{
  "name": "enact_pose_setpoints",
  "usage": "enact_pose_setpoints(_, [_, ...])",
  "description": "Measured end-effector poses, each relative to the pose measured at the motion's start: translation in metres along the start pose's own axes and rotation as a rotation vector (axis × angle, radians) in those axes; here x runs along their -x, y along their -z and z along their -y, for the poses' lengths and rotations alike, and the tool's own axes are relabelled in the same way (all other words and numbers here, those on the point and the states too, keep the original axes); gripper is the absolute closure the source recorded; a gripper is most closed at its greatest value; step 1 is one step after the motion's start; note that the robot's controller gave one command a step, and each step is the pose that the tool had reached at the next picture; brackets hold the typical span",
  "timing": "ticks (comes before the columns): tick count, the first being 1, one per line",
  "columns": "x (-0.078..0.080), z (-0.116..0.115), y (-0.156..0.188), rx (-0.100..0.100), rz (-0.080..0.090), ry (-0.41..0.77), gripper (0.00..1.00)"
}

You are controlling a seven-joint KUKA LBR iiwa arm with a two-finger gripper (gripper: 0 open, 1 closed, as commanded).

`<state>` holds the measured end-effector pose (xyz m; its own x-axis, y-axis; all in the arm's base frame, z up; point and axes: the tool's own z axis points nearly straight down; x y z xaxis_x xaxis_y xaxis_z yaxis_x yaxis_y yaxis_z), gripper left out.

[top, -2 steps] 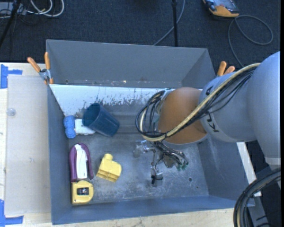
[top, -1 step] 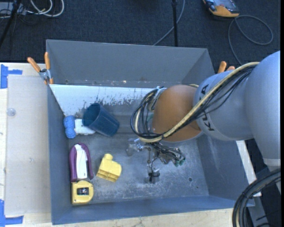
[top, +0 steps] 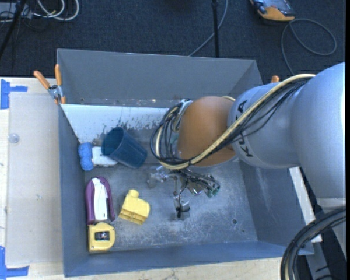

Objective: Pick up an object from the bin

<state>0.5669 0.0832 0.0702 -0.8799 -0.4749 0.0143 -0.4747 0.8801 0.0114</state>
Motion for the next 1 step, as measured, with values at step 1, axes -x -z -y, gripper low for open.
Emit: enact_pose_setpoints(1, [0.0108,-0.0418,0.0305,-0.004,0.007,-0.132,0.00])
